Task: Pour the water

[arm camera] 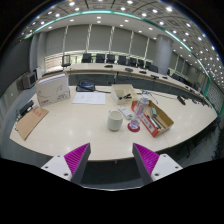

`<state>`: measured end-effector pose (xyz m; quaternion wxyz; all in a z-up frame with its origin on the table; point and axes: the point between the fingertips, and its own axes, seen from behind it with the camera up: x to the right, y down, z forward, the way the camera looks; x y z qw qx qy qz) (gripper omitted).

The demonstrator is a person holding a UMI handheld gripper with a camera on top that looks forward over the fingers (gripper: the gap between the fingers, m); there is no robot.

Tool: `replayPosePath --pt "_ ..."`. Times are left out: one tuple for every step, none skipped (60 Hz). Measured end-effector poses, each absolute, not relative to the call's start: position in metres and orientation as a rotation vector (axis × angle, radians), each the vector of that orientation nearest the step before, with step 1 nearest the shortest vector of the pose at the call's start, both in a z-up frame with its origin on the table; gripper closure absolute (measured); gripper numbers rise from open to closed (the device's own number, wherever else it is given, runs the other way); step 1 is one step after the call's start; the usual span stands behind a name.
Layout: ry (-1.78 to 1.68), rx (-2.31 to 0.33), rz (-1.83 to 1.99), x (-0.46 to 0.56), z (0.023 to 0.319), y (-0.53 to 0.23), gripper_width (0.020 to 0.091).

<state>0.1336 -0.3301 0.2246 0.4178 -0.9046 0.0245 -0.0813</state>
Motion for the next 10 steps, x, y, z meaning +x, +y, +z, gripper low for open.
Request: replayPosePath --pt "0.06 -2.27 -0.208 0.132 0.225 -0.332 0.0245" --pt "0.057 -2.27 -0.213 0.131 0.225 -0.333 0.0244" --pt "0.052 -2.269 -0.22 0.129 0.225 -0.333 0.0245" --pt "0.046 -2.272 -0.226 0.127 0.225 -0.335 0.0246" --pt "0.042 -2.277 -0.228 0.126 0.225 -0.338 0.0246" --pt "0.041 -2.281 -0.227 0.125 0.224 -0.34 0.0246" --pt "0.041 -2.285 -0.224 0.123 0.224 -0.341 0.0243" --pt "0.044 -2.287 -0.22 0.121 0.224 -0.342 0.0244" --pt "0.047 -2.285 -0.217 0.12 0.224 -0.343 0.0245" --pt "0.05 -2.283 -0.217 0.119 0.225 -0.343 0.0245"
